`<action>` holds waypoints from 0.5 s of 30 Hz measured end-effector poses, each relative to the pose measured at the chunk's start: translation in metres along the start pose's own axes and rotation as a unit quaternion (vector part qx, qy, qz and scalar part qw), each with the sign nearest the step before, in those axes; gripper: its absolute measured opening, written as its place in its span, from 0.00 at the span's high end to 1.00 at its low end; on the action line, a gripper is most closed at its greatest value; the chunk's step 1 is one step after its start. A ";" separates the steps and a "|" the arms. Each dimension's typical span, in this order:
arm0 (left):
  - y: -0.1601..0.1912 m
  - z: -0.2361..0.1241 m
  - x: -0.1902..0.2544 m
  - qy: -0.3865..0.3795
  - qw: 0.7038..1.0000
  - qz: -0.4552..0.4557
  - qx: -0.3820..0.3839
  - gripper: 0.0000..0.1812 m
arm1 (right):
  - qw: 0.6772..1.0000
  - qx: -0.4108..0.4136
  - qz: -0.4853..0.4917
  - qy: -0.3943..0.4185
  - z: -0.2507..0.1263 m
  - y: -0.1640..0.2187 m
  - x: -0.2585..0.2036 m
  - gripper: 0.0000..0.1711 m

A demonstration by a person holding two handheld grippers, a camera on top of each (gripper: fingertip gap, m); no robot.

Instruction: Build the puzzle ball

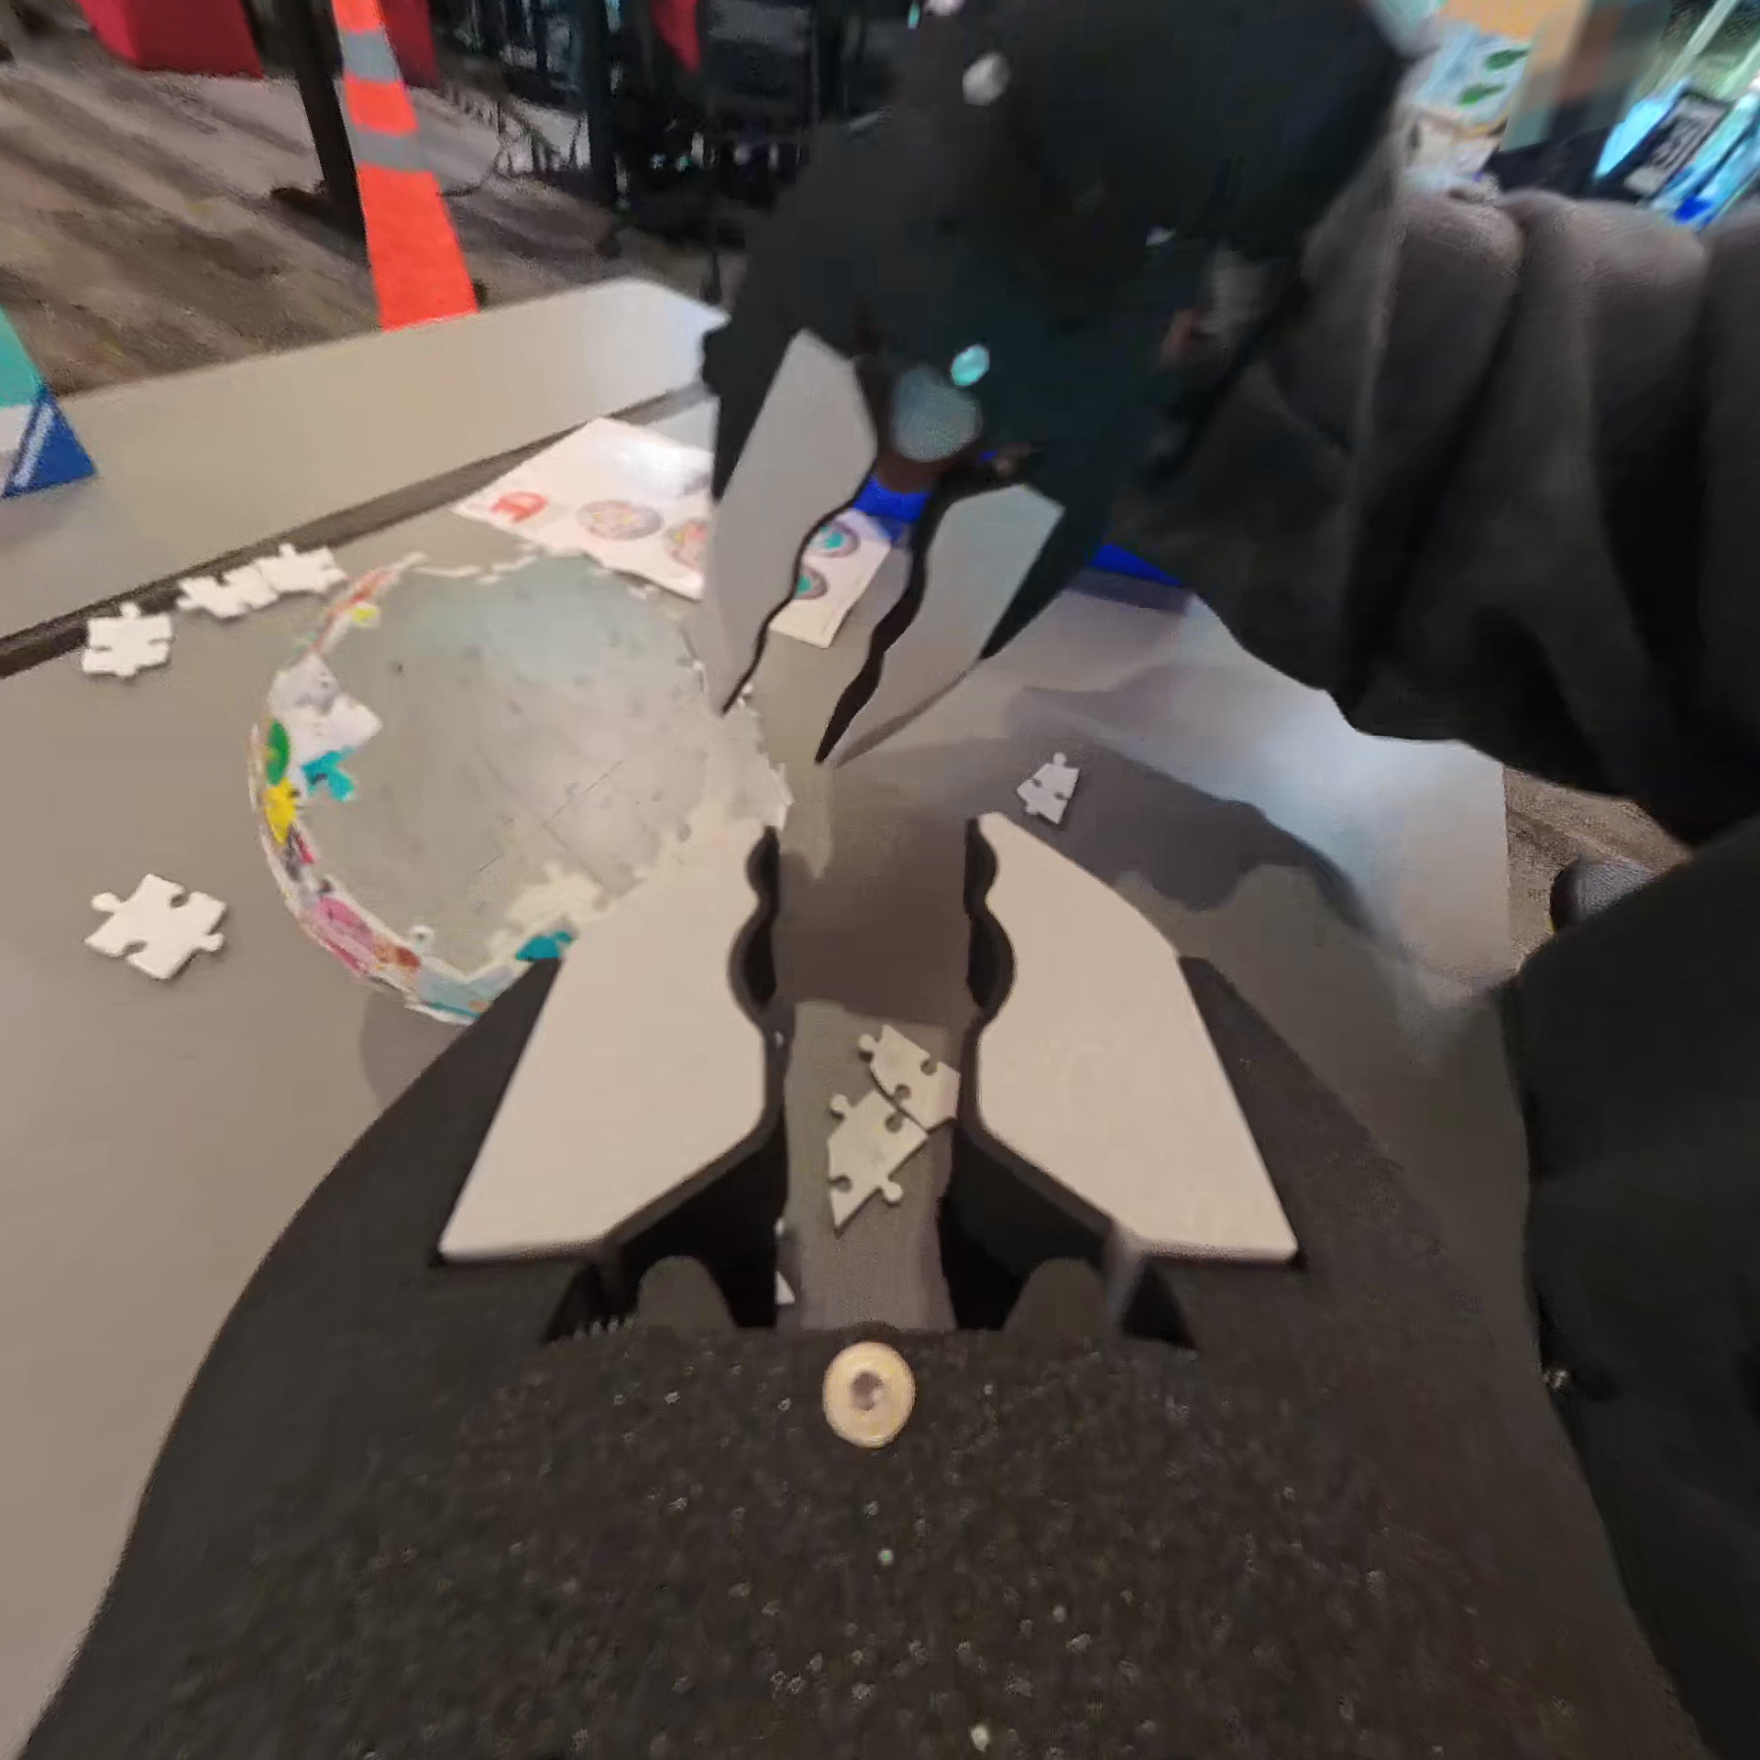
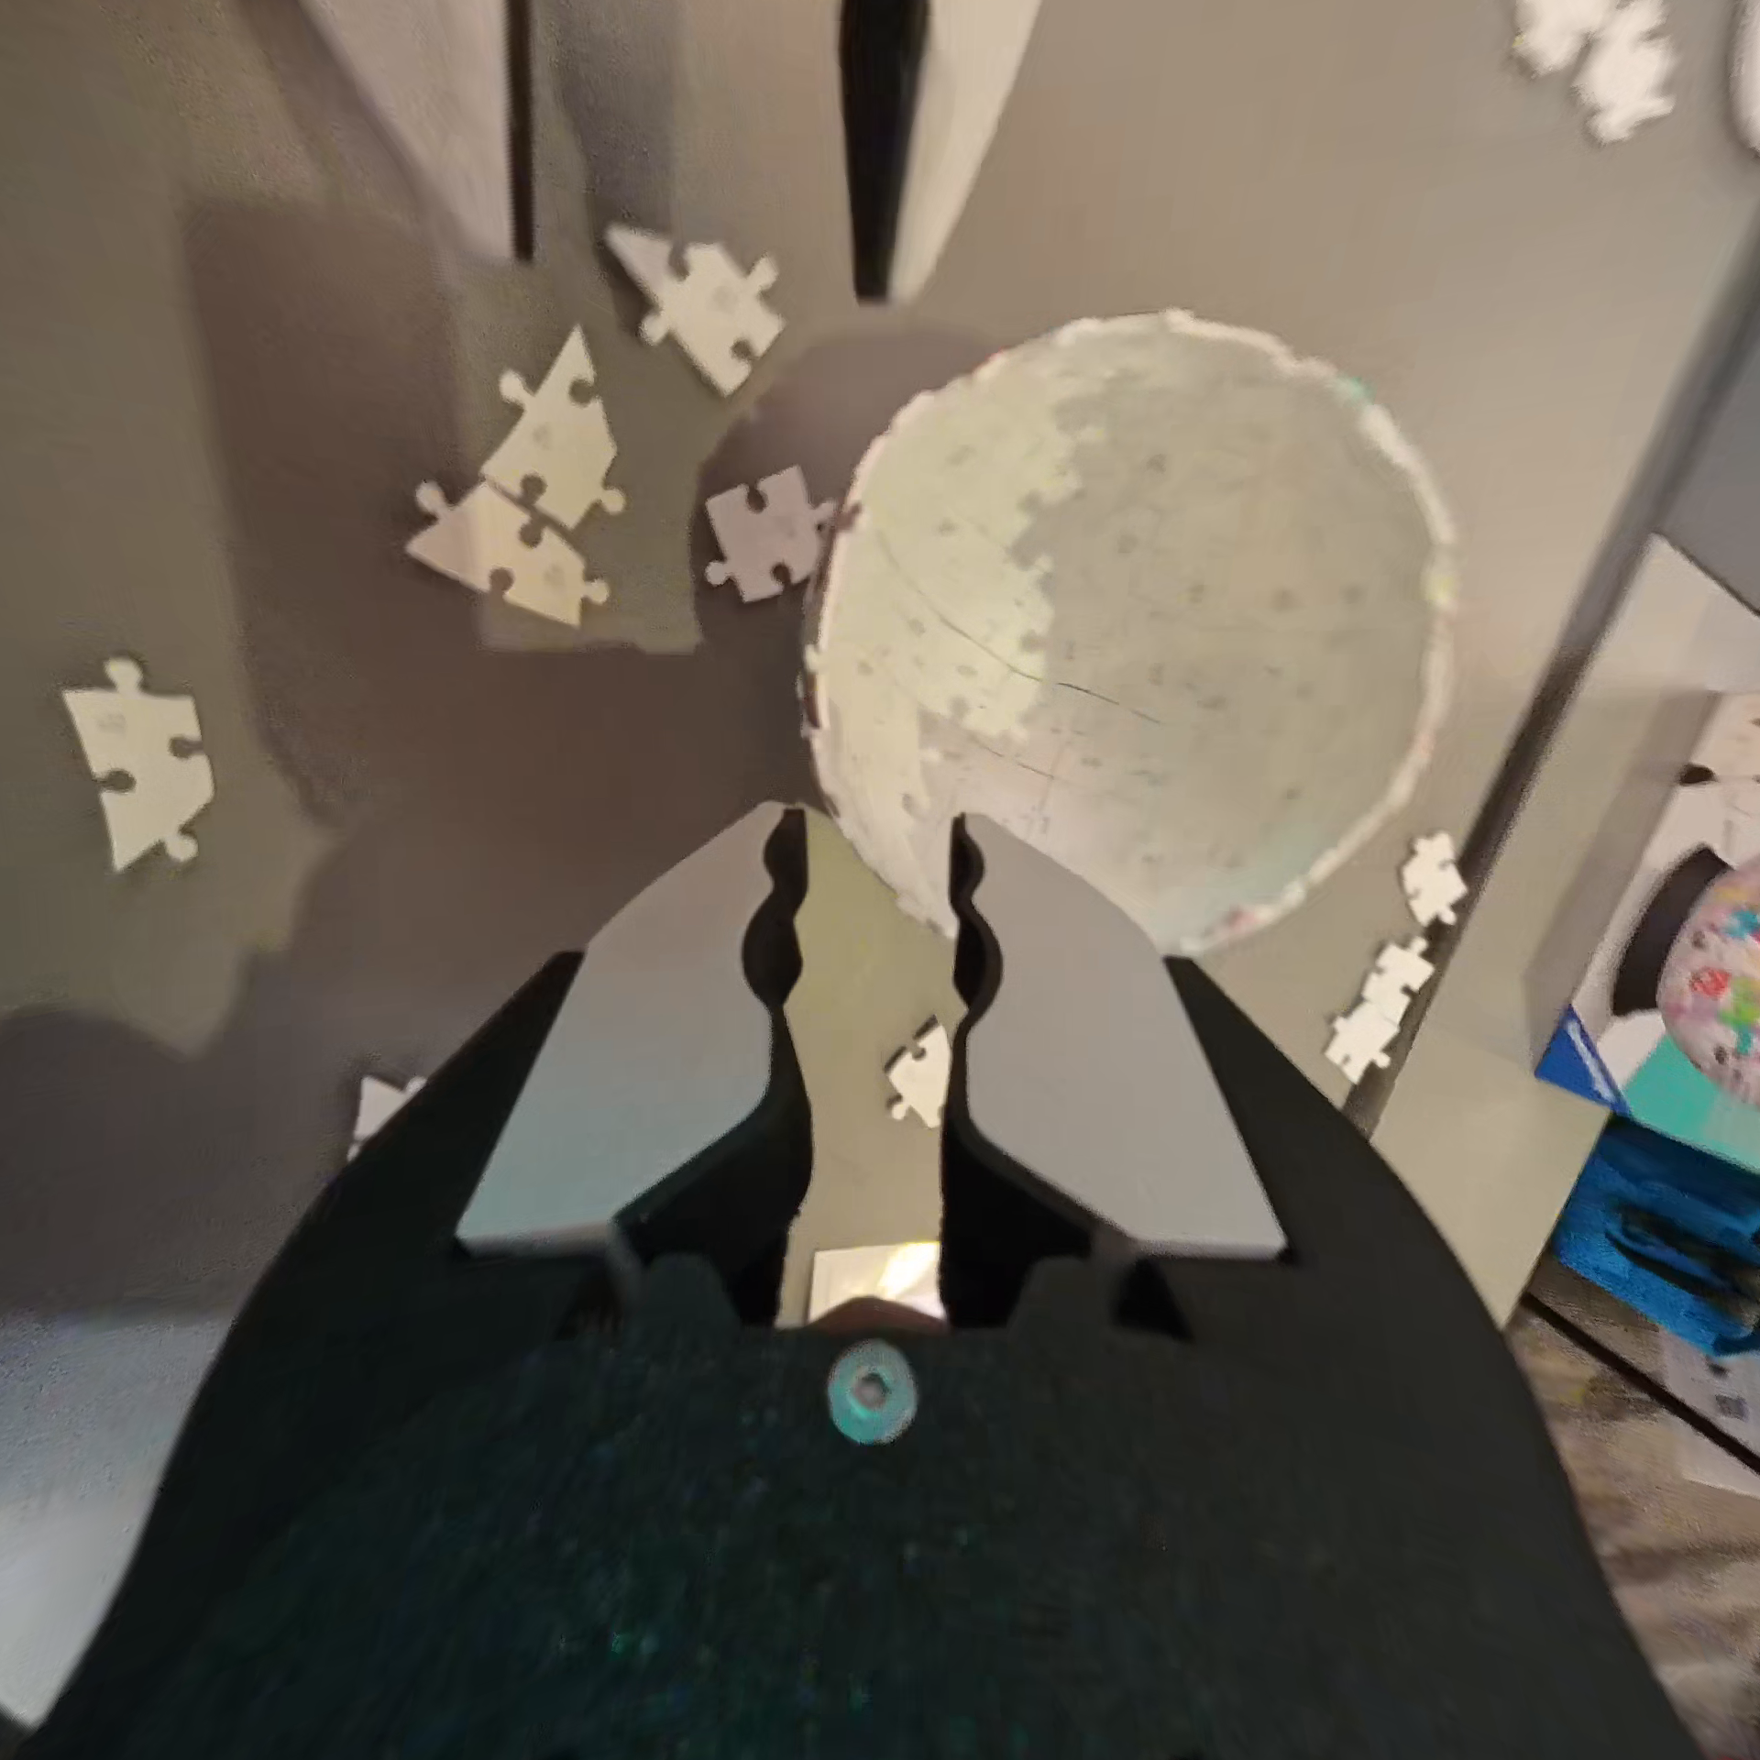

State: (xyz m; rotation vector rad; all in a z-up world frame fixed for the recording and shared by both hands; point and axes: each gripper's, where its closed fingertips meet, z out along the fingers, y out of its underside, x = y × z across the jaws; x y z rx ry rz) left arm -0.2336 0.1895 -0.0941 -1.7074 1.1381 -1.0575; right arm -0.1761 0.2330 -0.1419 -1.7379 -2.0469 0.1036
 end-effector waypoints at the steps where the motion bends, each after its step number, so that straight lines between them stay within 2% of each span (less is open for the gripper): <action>1: -0.001 0.006 -0.004 -0.003 1.000 -0.008 -0.015 0.76 | 0.999 0.027 0.019 0.020 -0.006 0.001 0.002 0.86; 4: 0.005 0.024 -0.010 -0.012 0.997 -0.008 -0.073 0.74 | 0.987 0.126 0.065 0.072 -0.016 -0.001 -0.004 0.97; 7: 0.014 0.040 -0.014 -0.039 0.991 0.018 -0.131 0.76 | 0.961 0.231 0.089 0.121 -0.014 -0.010 -0.012 0.97; 10: 0.019 0.053 -0.018 -0.071 0.982 0.039 -0.173 0.78 | 0.953 0.253 0.085 0.147 -0.002 -0.008 -0.019 0.95; 15: 0.028 0.066 -0.026 -0.106 0.967 0.041 -0.228 0.81 | 0.948 0.275 0.082 0.135 0.013 0.002 -0.017 0.91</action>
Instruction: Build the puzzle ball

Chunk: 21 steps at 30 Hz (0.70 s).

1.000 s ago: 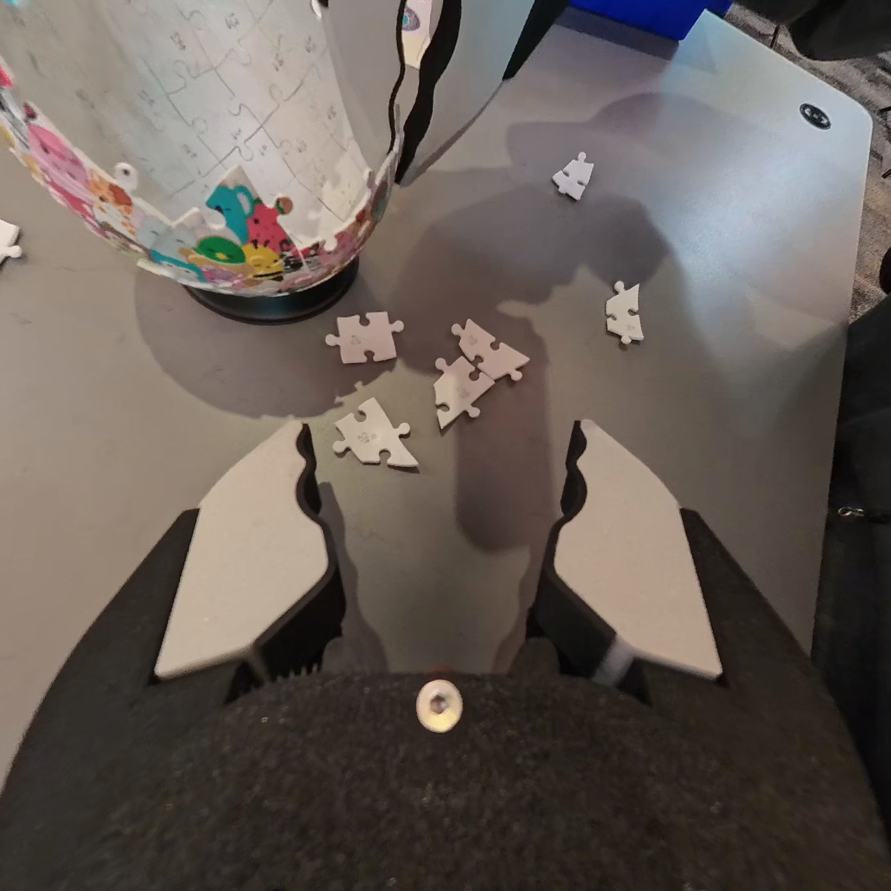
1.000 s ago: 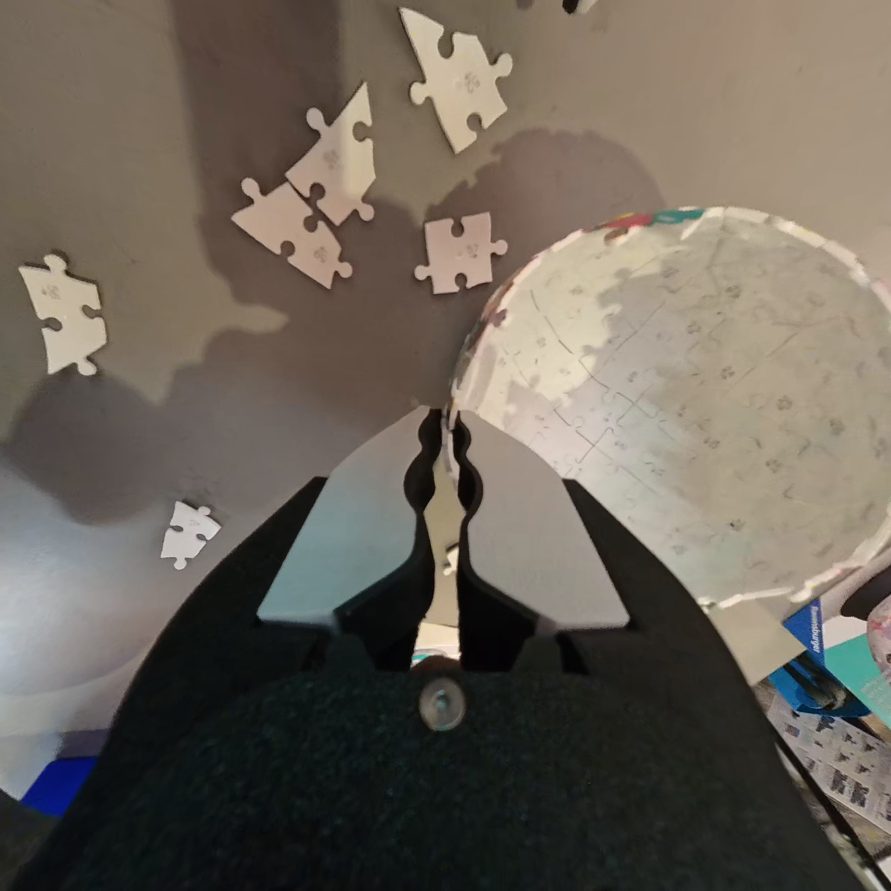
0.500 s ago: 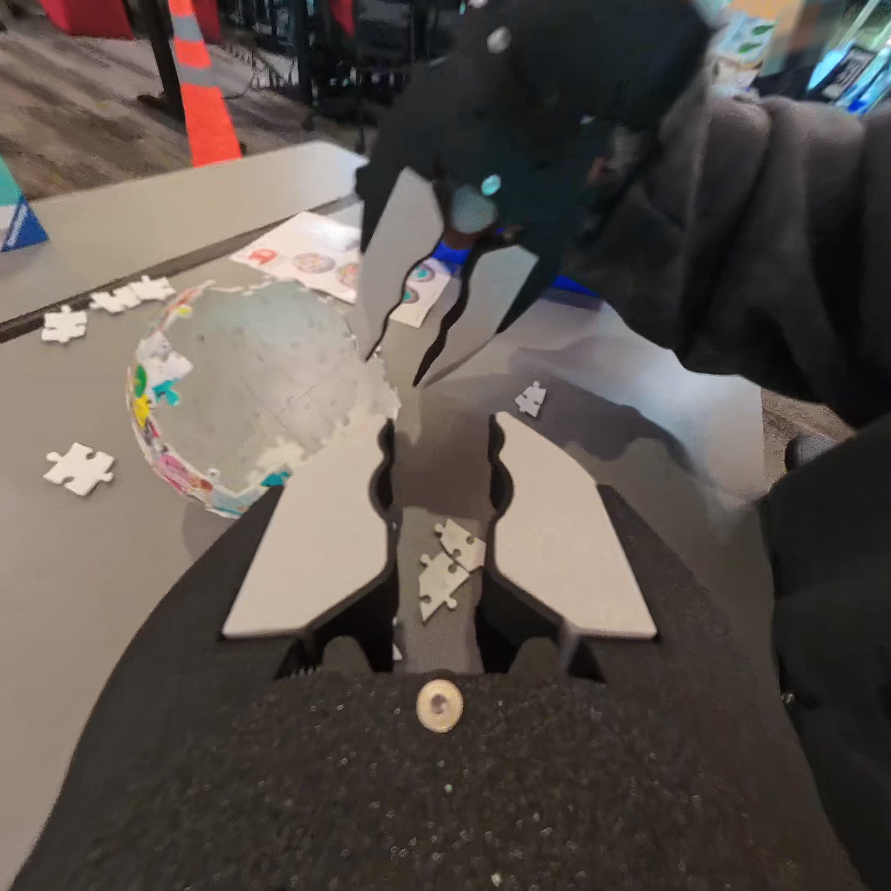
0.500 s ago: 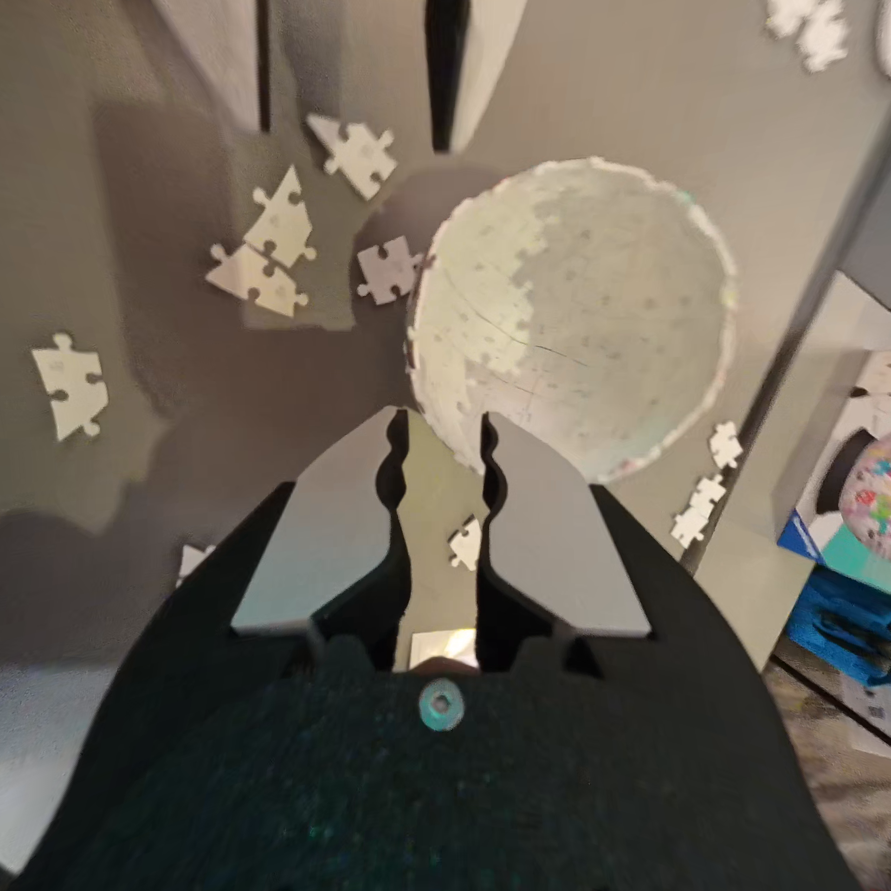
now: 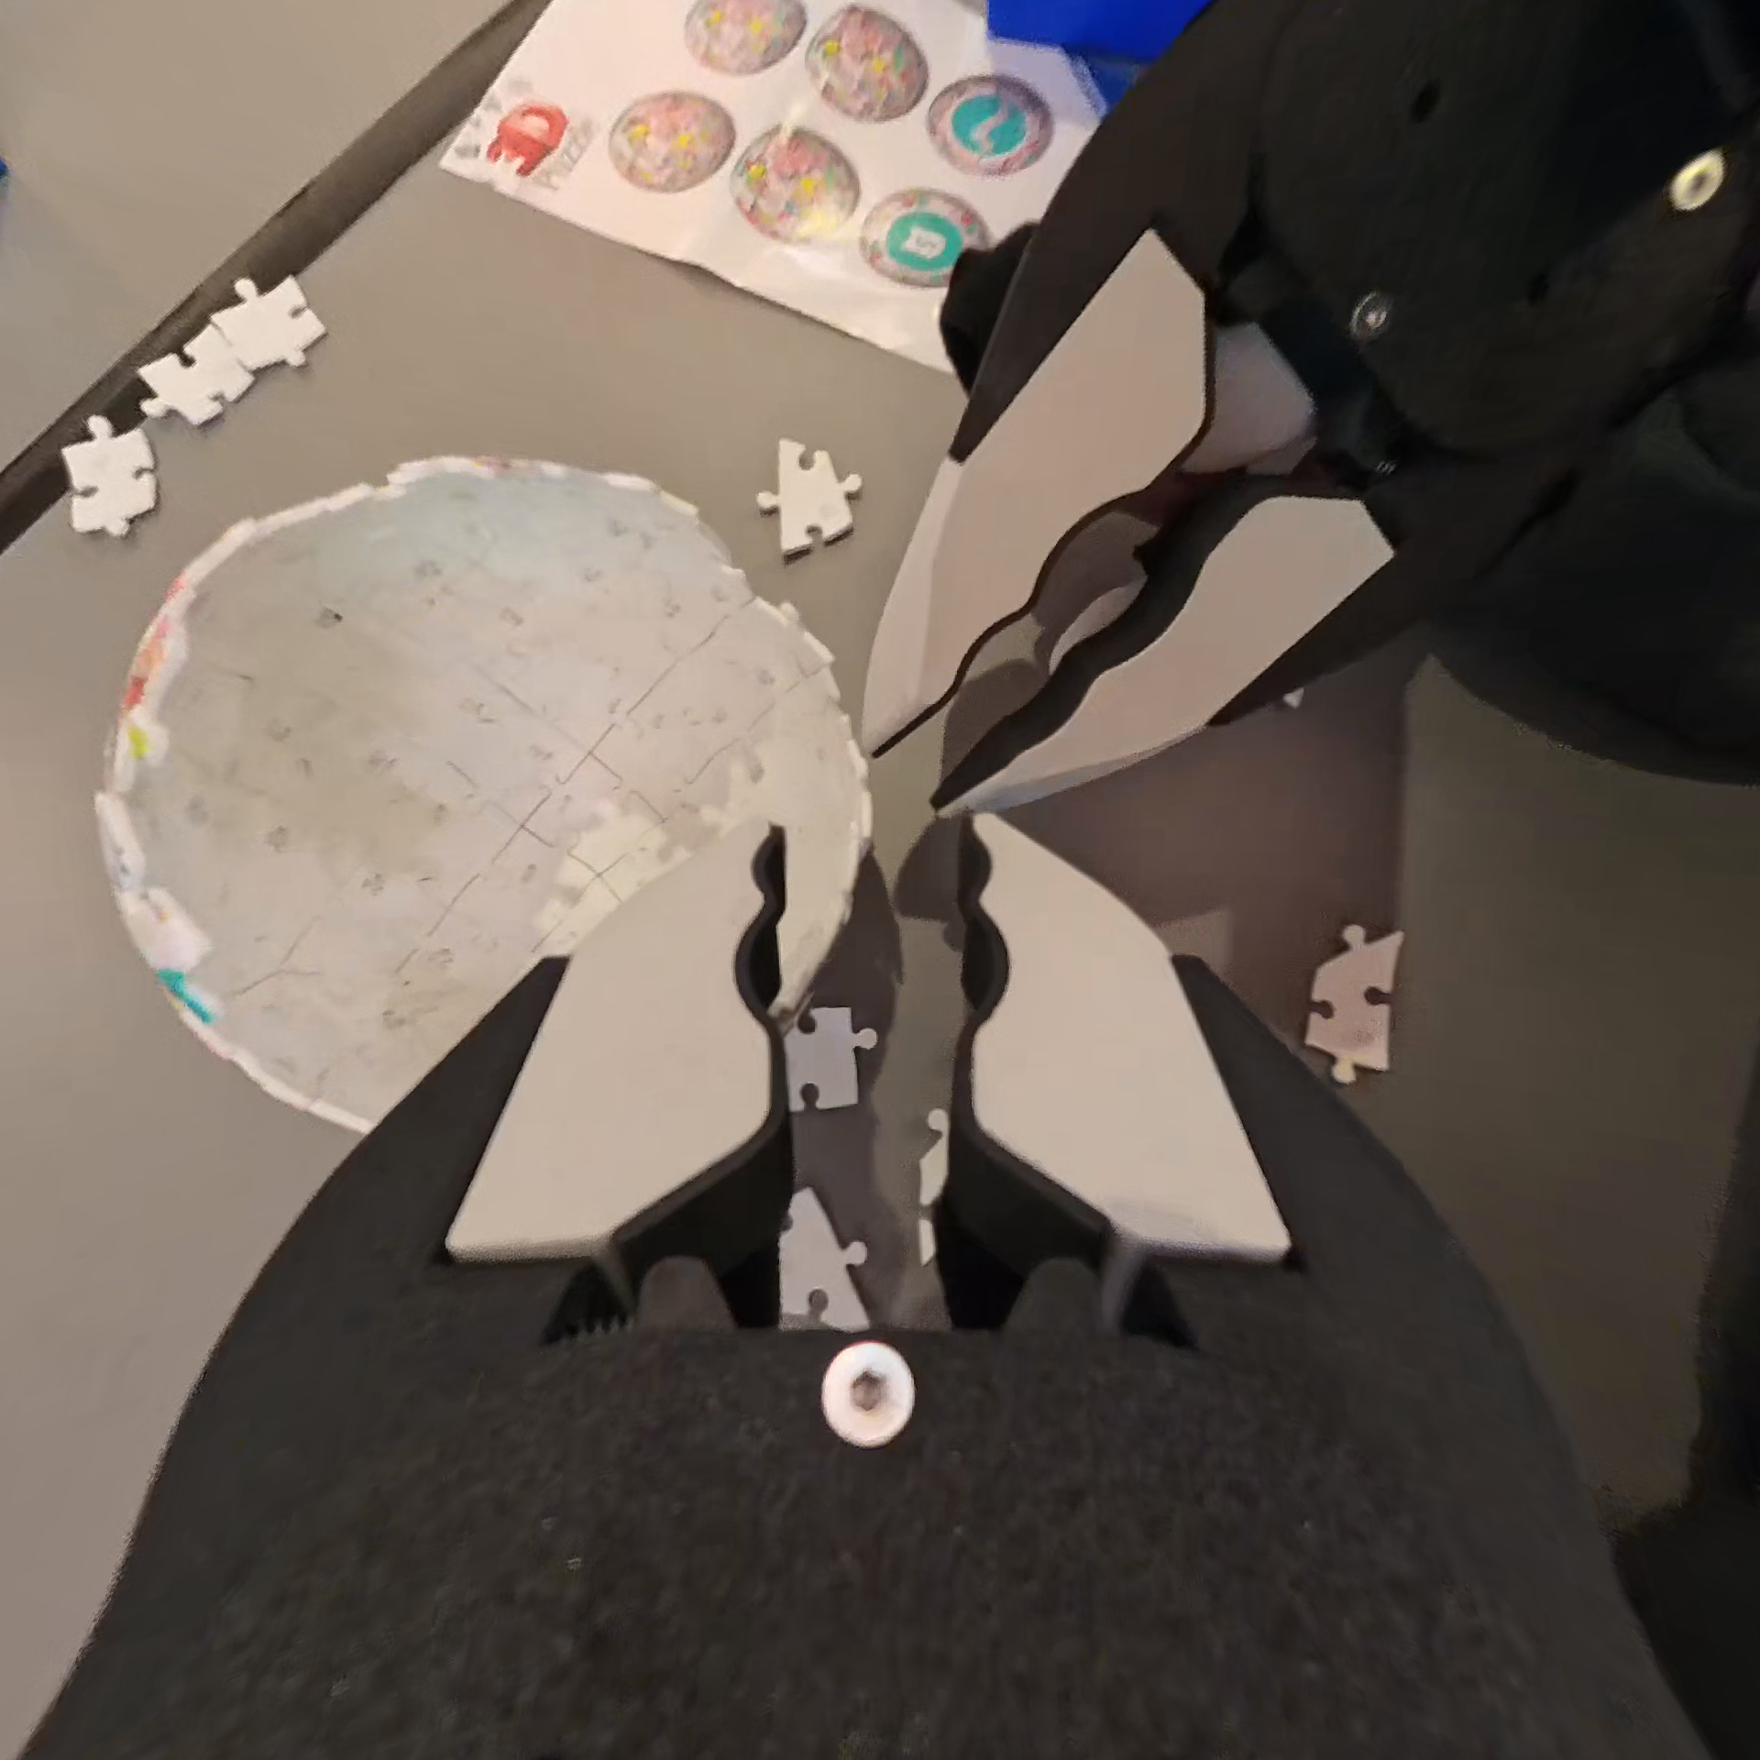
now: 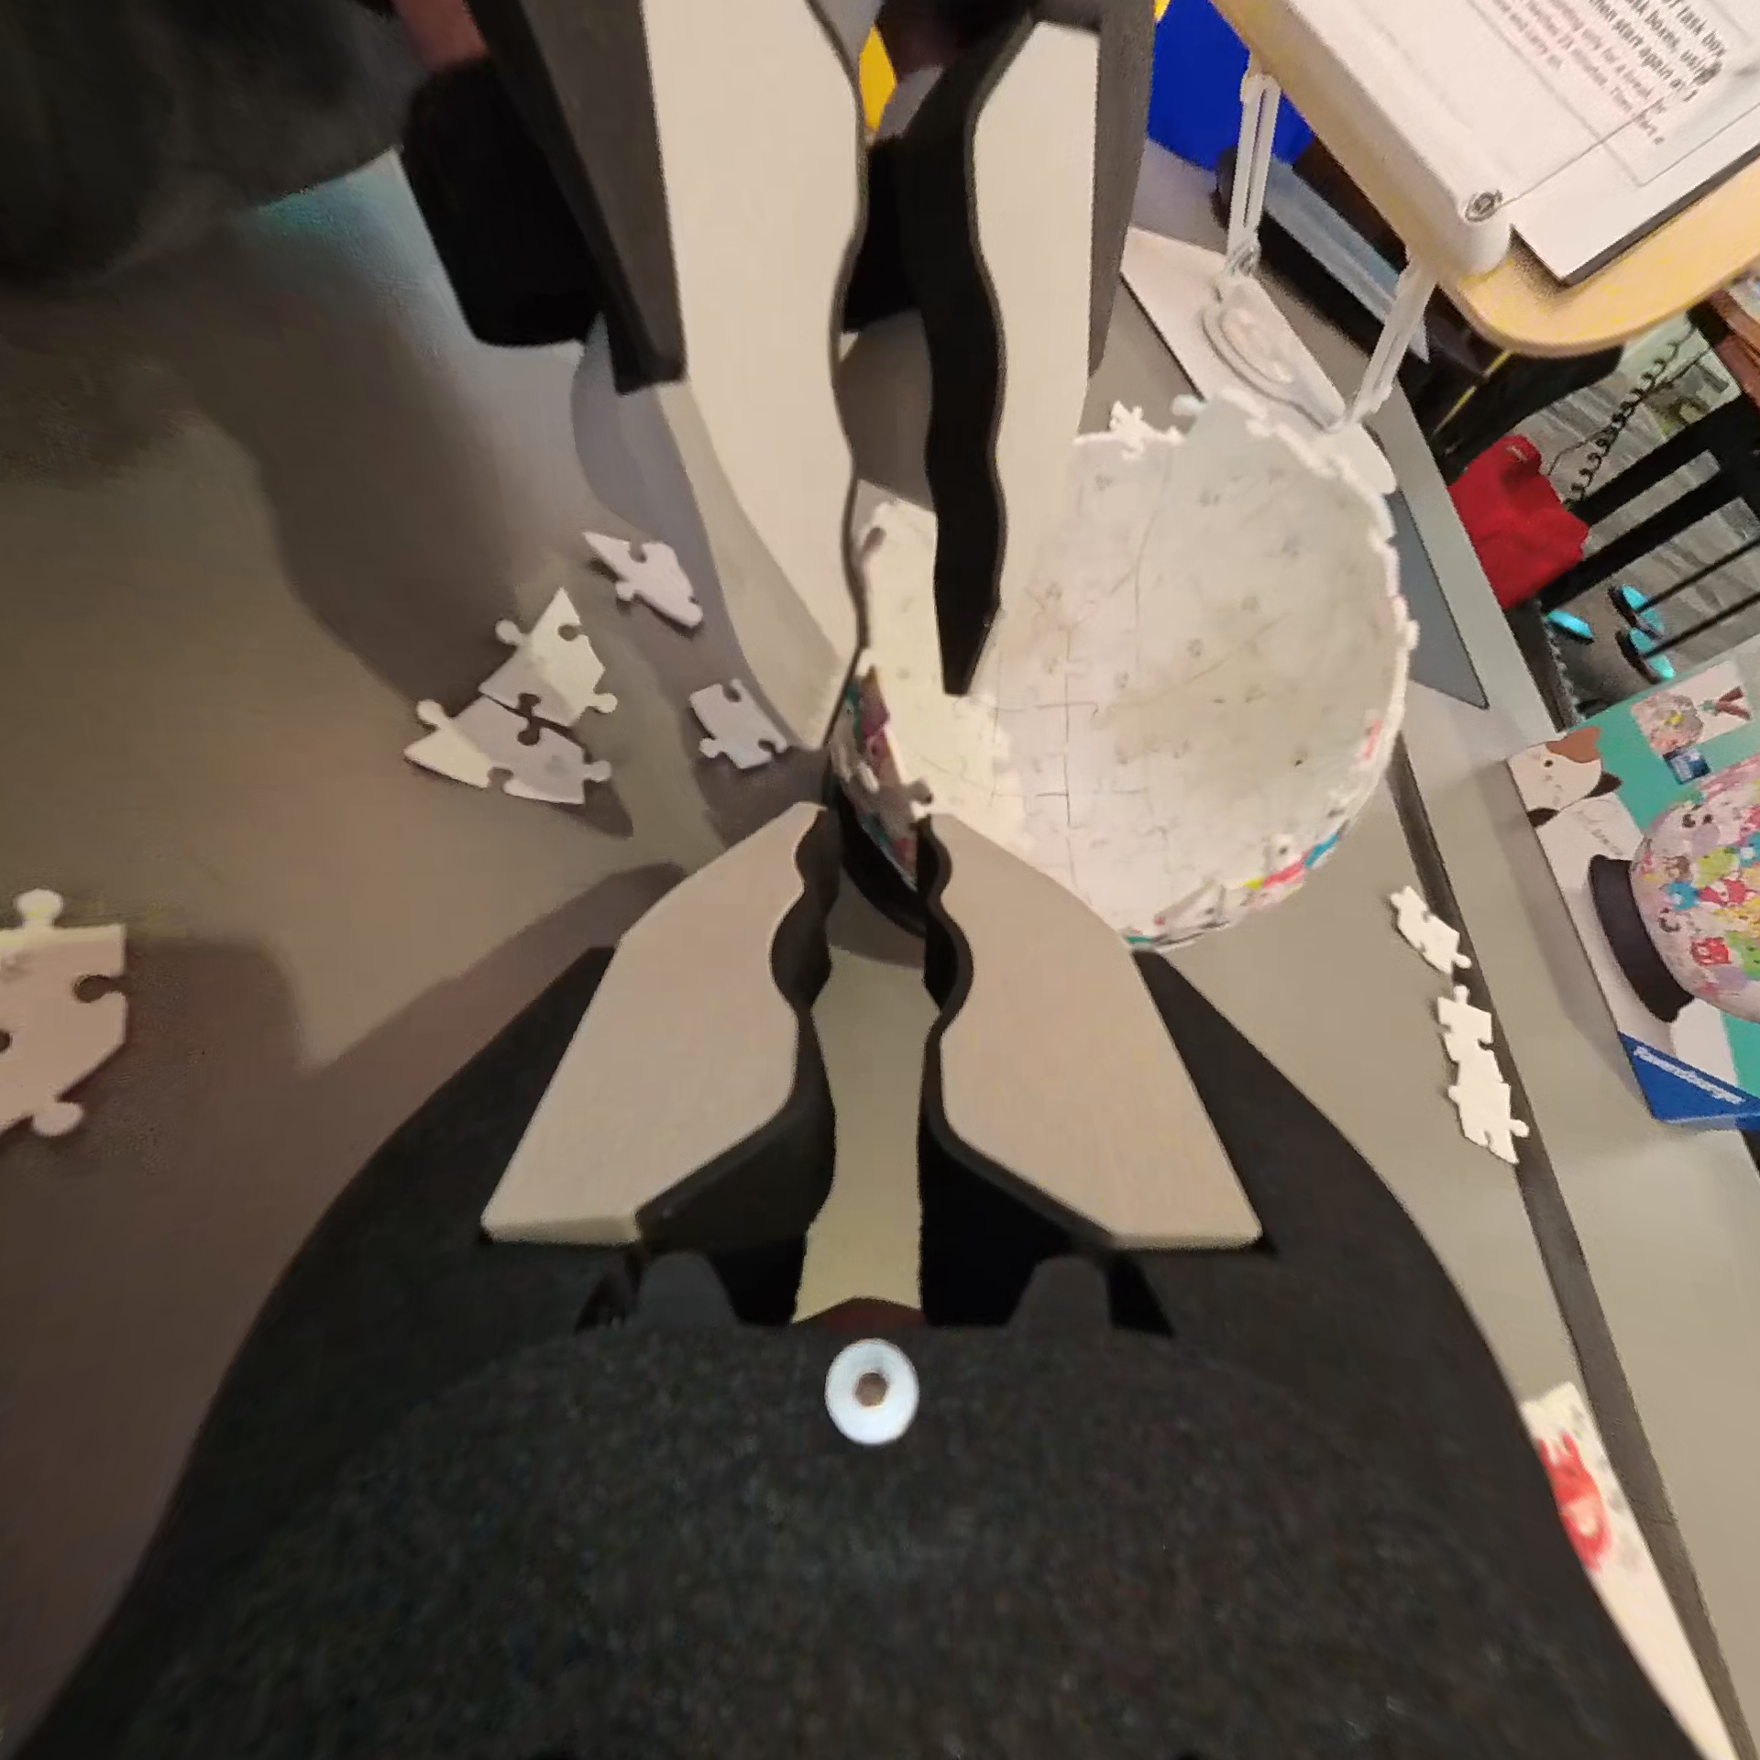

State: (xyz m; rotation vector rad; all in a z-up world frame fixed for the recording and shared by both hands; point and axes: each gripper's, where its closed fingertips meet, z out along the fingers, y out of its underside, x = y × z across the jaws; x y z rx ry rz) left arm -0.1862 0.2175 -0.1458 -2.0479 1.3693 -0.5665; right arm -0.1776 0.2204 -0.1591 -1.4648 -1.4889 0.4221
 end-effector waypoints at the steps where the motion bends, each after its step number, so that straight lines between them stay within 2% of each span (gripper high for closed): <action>1: 0.001 0.002 -0.002 -0.004 1.000 -0.002 -0.012 0.81 | 1.000 0.014 0.004 0.000 0.000 -0.001 0.002 0.91; 7: 0.009 0.011 -0.007 0.006 0.997 0.004 -0.082 0.85 | 0.993 0.110 0.024 0.039 -0.004 -0.017 0.011 0.92; 14: 0.018 0.012 -0.007 -0.001 0.992 0.030 -0.120 0.90 | 0.995 0.095 0.010 0.035 0.007 -0.010 0.007 0.93; 17: 0.018 0.013 -0.006 0.001 0.992 0.043 -0.118 0.97 | 0.995 0.091 0.010 0.030 0.010 -0.009 0.007 0.93; 21: 0.019 0.011 -0.007 0.002 0.991 0.065 -0.118 0.98 | 0.995 0.093 0.010 0.029 0.010 -0.009 0.007 0.94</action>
